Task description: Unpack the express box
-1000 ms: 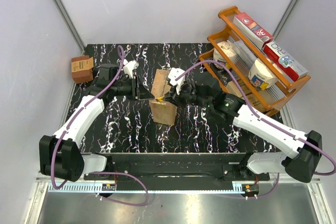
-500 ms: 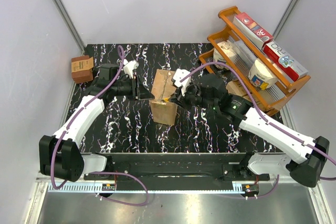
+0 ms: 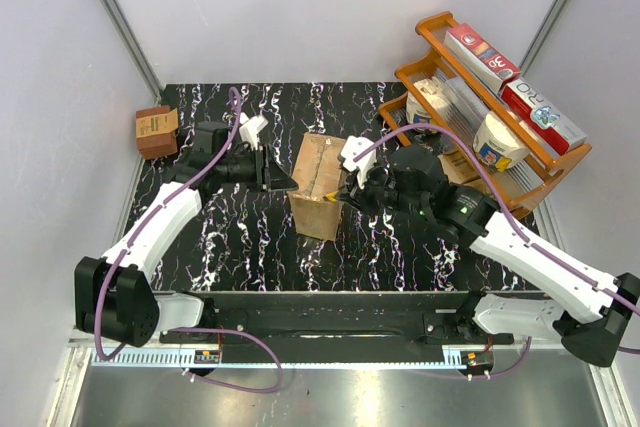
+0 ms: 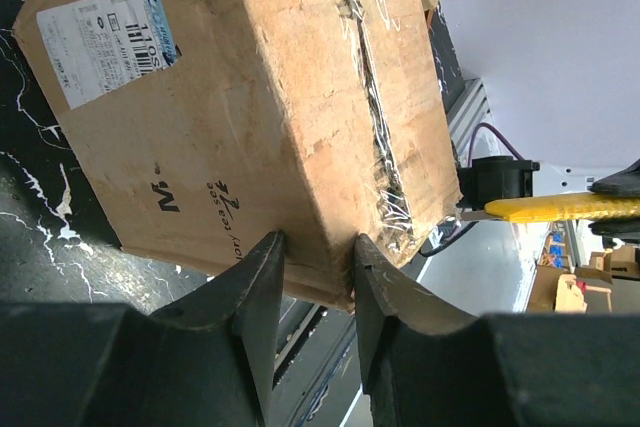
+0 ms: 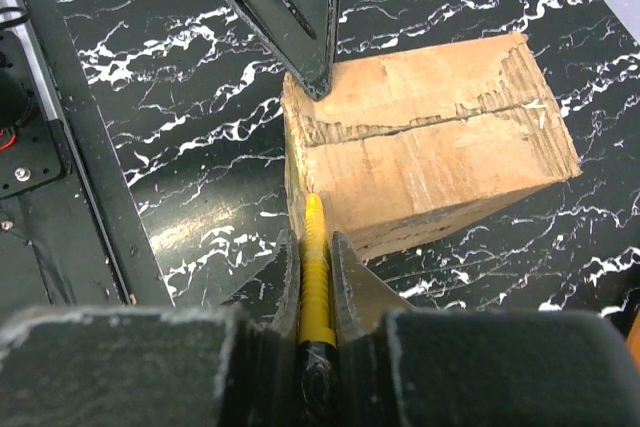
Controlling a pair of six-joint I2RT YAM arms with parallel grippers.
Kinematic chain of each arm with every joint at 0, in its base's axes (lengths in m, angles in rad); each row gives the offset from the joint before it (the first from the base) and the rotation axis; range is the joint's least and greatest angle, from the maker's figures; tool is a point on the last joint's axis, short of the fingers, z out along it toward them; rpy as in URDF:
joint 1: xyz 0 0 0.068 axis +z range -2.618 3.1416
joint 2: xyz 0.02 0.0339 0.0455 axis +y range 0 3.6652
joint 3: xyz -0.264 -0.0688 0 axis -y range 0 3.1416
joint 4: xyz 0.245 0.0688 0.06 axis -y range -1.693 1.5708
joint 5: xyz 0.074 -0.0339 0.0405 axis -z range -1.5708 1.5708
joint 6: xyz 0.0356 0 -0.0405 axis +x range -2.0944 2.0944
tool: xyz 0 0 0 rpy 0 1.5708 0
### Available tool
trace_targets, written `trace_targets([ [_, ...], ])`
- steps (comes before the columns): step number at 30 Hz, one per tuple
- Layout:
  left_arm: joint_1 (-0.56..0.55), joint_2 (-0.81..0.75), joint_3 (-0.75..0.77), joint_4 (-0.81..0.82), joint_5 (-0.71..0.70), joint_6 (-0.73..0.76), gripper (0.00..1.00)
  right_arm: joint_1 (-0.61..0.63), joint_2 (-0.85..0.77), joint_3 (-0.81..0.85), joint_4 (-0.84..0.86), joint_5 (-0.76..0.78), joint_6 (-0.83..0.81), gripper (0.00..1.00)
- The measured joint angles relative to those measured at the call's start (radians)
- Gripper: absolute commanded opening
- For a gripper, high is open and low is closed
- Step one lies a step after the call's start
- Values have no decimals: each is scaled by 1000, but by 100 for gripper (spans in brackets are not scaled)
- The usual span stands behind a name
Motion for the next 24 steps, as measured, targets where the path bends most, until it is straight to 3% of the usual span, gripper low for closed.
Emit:
trace_targets([
  [7,-14,0,2,10,-13,6,0,-1,-4,67,-61,-5,4,0],
  [24,-47,42,68,-31,-47,66,0,-1,138,100,101,-81,28,0],
])
